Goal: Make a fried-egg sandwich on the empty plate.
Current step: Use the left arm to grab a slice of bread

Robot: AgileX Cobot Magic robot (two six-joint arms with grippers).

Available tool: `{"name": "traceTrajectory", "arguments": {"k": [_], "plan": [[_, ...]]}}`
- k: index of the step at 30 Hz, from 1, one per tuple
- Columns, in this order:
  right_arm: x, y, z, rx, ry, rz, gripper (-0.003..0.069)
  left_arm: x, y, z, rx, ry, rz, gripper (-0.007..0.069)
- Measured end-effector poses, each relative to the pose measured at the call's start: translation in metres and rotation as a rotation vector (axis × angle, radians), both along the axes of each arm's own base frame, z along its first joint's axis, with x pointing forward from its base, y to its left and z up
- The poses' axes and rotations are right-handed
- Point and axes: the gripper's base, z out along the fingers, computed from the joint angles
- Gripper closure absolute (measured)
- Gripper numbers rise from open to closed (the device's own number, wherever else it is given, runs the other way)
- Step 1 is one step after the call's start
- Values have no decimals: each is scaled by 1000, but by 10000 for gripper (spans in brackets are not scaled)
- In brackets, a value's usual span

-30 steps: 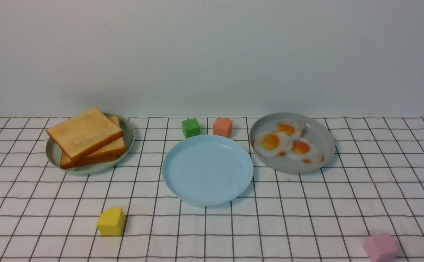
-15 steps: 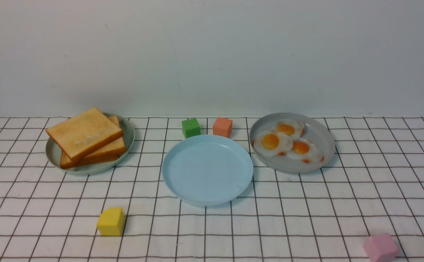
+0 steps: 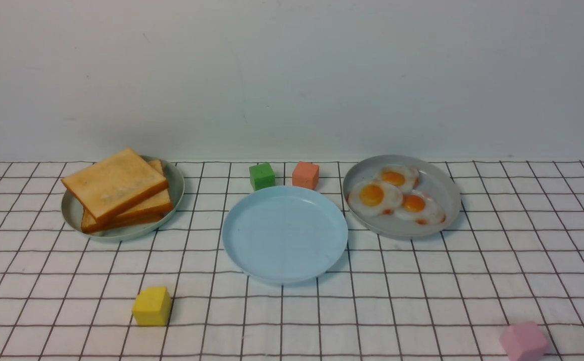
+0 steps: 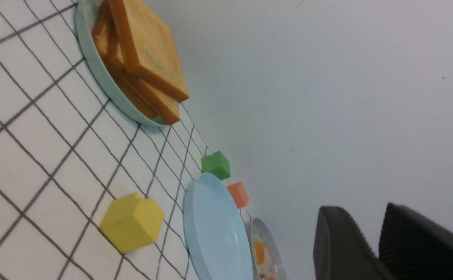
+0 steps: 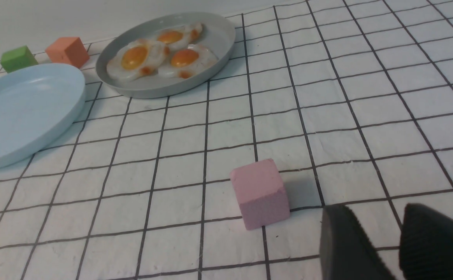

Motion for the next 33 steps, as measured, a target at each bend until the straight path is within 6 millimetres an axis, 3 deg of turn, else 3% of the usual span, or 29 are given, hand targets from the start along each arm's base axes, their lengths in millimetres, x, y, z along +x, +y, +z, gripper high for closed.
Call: {"name": "traceTrajectory", "arguments": {"k": [6, 12, 20, 27, 33], "plan": [[0, 0, 0, 0, 0, 0, 418, 0, -9, 54, 300, -22, -103, 498], [0, 0, 0, 0, 0, 0, 418, 34, -25, 97, 676, 126, -363, 612], [1, 1, 1, 41, -22, -6, 418, 84, -47, 105, 816, 389, -656, 631], [4, 4, 14, 484, -162, -61, 418, 105, -62, 100, 819, 444, -752, 631], [4, 3, 33, 673, -267, -69, 438, 109, -70, 97, 893, 411, -812, 631]]}}
